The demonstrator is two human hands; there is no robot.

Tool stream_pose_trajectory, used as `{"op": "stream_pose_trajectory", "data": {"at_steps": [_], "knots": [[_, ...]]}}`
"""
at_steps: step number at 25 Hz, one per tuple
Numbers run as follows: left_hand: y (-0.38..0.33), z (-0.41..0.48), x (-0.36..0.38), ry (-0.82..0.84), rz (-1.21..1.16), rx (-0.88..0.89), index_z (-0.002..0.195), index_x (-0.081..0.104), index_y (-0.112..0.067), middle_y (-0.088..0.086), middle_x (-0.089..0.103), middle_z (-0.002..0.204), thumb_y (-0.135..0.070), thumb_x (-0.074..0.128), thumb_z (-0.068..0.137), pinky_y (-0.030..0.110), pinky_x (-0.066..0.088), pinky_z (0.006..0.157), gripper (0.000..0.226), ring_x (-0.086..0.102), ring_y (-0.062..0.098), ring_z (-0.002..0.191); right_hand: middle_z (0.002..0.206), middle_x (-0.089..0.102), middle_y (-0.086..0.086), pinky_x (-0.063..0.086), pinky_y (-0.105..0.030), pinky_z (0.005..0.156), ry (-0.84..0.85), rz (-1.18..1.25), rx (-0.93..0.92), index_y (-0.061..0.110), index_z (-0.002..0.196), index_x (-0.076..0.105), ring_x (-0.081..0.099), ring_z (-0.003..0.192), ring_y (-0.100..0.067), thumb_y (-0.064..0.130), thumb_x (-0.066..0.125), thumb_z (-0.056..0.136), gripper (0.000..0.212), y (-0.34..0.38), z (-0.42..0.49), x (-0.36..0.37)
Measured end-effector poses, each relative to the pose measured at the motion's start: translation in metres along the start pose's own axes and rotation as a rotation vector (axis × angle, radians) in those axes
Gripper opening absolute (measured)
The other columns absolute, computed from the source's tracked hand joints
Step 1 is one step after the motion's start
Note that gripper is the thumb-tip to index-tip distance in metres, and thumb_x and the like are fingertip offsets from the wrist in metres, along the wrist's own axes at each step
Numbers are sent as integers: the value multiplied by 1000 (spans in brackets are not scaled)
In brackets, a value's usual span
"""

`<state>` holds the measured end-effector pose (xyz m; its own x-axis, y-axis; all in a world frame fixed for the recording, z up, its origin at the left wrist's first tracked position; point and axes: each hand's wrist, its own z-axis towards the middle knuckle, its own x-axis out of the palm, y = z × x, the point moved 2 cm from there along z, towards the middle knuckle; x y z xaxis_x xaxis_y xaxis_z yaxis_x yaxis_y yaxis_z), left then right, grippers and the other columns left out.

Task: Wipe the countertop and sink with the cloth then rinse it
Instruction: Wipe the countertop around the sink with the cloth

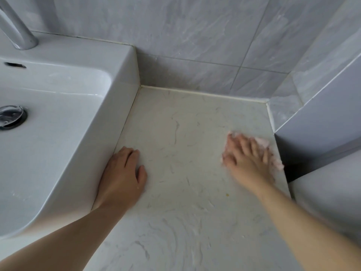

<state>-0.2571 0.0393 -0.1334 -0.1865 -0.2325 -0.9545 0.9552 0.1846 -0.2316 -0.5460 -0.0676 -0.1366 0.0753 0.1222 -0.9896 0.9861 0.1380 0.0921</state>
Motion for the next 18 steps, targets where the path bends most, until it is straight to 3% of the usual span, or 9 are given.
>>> {"op": "stream_pose_trajectory", "data": {"at_steps": [2, 5, 7, 9, 11, 15, 17, 18], "knots": [[0, -1, 0, 2, 7, -1, 115, 60, 5, 22, 59, 118, -32, 32, 85, 44, 41, 98, 56, 55, 37, 112, 153, 34, 2, 10, -49, 113, -109, -72, -247, 38, 149, 17, 23, 140, -24, 53, 19, 94, 58, 5, -64, 13], [1, 0, 2, 1, 2, -4, 115, 60, 5, 23, 59, 117, -32, 33, 84, 44, 42, 98, 55, 55, 37, 111, 147, 41, 0, 10, -45, 110, -24, -125, -391, 36, 148, 19, 30, 135, -24, 57, 5, 96, 57, -15, -88, 16], [0, 0, 1, 5, 6, 1, 114, 60, 5, 23, 60, 117, -32, 33, 84, 44, 42, 97, 55, 55, 37, 110, 153, 32, 4, 10, -47, 112, -99, -127, -275, 41, 146, 14, 22, 140, -21, 62, 2, 93, 58, -19, -38, 6], [0, 1, 1, 5, 2, -1, 114, 60, 5, 22, 60, 116, -32, 33, 84, 44, 42, 97, 55, 55, 37, 110, 160, 7, 11, -1, -50, 116, -7, 11, 18, 46, 147, 2, 2, 146, -19, 58, 12, 93, 57, -11, 20, -7], [0, -1, -1, 4, -6, -5, 114, 60, 5, 23, 60, 117, -32, 33, 84, 44, 42, 97, 56, 56, 38, 111, 161, 2, 8, -5, -55, 115, 40, 102, 164, 43, 149, 2, -2, 147, -21, 54, 19, 96, 57, 14, 32, -8], [0, -1, -1, 8, -15, -9, 114, 60, 5, 23, 59, 117, -32, 33, 84, 44, 42, 97, 55, 55, 38, 111, 149, 41, 2, 16, -55, 108, -90, -8, -235, 37, 143, 32, 34, 137, -27, 57, 24, 91, 57, 38, -73, 11], [0, 0, -1, 7, -12, -12, 114, 60, 5, 23, 59, 117, -32, 33, 84, 44, 42, 97, 55, 55, 38, 111, 154, 31, 7, 11, -55, 111, -60, -46, -229, 44, 144, 23, 25, 142, -24, 58, 26, 92, 54, 18, -66, 8], [0, -1, -1, 5, -15, -12, 114, 60, 5, 23, 59, 117, -32, 33, 84, 44, 42, 97, 55, 55, 38, 111, 158, 17, 10, 4, -56, 113, -18, -1, -100, 48, 145, 13, 13, 146, -22, 58, 27, 92, 56, 11, -40, 1]]}}
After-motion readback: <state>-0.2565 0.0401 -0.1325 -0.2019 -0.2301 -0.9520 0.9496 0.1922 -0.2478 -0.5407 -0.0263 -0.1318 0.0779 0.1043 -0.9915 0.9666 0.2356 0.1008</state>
